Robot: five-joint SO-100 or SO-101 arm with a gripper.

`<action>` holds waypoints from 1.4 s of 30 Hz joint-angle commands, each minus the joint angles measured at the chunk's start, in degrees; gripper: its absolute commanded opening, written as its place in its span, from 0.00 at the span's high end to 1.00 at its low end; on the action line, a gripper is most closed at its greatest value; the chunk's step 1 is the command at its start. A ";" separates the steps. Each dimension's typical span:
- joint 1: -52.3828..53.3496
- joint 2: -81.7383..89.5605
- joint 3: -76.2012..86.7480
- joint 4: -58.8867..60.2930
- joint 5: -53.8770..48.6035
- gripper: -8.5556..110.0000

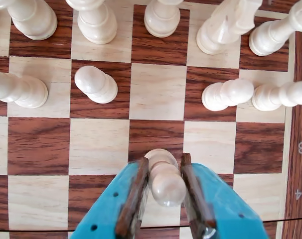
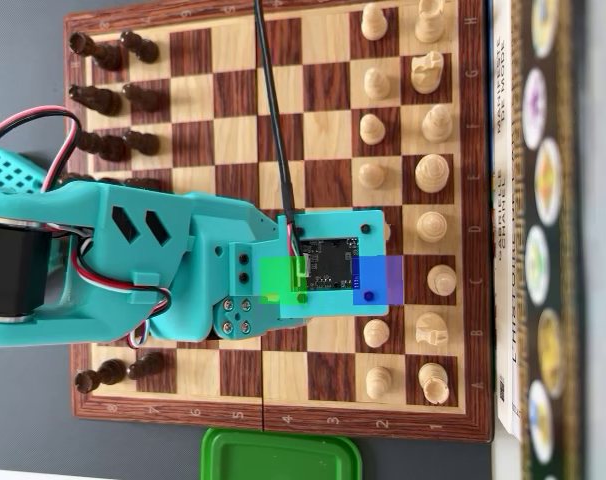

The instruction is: Play chess

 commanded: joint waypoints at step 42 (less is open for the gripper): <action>-0.18 6.94 5.71 3.87 -2.46 0.84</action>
